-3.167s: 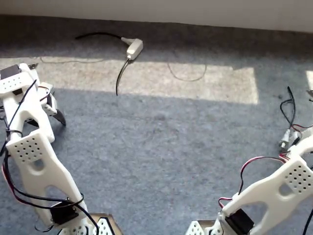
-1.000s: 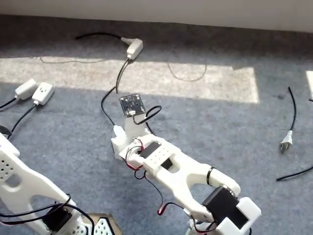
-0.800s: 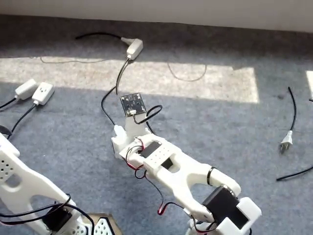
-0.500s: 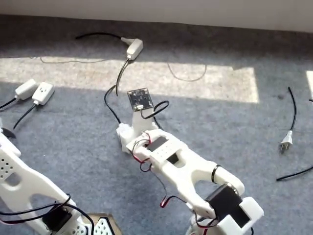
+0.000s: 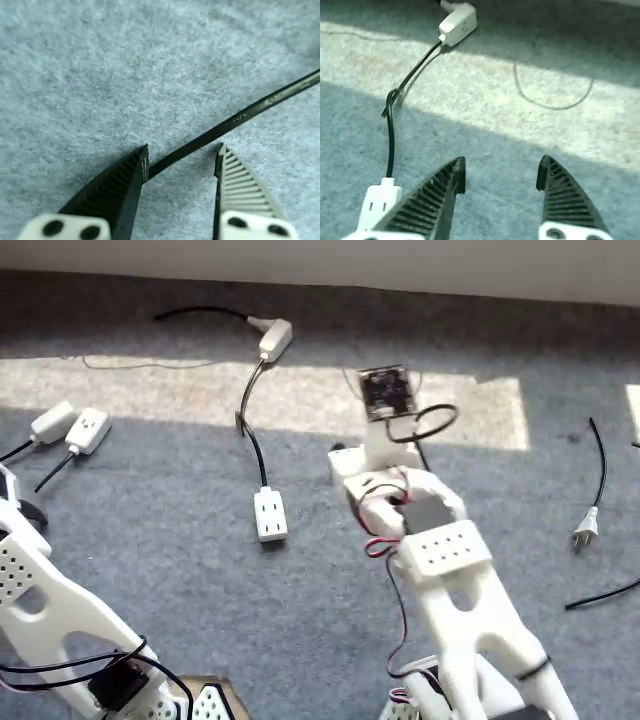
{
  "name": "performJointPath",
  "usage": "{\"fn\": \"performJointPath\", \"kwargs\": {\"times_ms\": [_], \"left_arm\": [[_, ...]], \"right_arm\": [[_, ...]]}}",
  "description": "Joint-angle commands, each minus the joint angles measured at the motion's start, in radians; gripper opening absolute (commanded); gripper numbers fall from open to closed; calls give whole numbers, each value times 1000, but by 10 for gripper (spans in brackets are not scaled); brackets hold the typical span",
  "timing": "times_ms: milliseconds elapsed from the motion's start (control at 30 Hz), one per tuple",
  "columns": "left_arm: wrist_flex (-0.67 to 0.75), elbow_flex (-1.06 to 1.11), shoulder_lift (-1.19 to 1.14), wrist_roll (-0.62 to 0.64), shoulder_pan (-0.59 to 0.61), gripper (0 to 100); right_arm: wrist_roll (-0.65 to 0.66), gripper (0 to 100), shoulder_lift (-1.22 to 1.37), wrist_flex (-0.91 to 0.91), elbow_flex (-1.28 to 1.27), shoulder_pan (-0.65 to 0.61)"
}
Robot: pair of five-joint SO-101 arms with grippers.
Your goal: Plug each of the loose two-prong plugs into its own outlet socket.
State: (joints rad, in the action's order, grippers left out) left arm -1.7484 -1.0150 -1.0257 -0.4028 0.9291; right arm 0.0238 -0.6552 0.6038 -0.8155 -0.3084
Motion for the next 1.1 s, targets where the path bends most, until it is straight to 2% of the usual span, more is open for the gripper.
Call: {"fn": "performJointPath", "kwargs": {"times_ms": [0,100,233,333,433,567,733,900,1067], "left_arm": [[-6,-38,16,-2,-35,231],[-6,-36,12,-2,-35,231],[-6,-36,12,0,-36,231],[-14,-36,12,31,-36,231],[-14,-35,15,52,-35,231],[-14,-35,15,54,-27,231],[-14,7,15,54,-33,231],[-14,48,16,55,-65,231],[-15,53,16,57,-76,231]], "right_arm": [[199,229,-315,124,42,219],[311,229,-372,199,42,456],[361,229,-236,200,48,757],[390,229,-19,182,113,888],[387,229,259,188,288,974],[385,229,676,314,659,1033],[385,228,1165,587,1202,1029],[387,228,1481,776,1656,980],[385,220,1719,883,1960,958]]}}
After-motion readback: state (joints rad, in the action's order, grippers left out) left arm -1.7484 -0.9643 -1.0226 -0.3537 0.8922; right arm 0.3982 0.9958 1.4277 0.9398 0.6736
